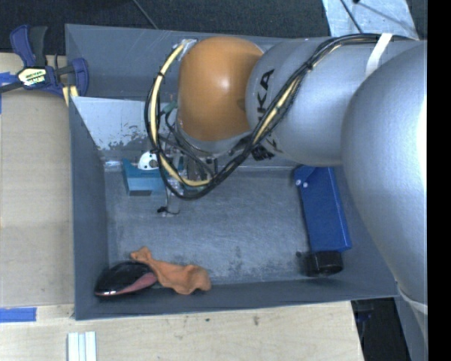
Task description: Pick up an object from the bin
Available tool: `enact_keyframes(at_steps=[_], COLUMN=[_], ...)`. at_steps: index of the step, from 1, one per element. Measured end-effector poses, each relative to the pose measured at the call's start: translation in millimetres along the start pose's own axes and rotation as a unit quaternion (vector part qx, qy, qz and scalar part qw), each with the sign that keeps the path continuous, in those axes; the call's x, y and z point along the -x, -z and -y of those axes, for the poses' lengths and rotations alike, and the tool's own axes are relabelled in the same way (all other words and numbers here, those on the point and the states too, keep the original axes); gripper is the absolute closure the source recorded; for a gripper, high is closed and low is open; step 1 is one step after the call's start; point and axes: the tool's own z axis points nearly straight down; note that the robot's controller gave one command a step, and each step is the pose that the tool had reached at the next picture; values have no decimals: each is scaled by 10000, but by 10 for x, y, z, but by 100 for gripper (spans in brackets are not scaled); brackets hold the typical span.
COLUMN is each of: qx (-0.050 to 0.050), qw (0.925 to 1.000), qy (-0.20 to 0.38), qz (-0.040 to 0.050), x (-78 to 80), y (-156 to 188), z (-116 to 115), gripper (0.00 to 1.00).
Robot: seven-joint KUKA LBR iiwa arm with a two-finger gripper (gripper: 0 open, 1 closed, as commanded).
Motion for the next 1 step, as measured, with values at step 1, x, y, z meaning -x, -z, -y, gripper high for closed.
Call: enact_keyframes(at_steps=[1], qx=[-13], qw=[9999], qy=[-117], qz=[-40], x=[130], y=[-310], z=[96], gripper=[0])
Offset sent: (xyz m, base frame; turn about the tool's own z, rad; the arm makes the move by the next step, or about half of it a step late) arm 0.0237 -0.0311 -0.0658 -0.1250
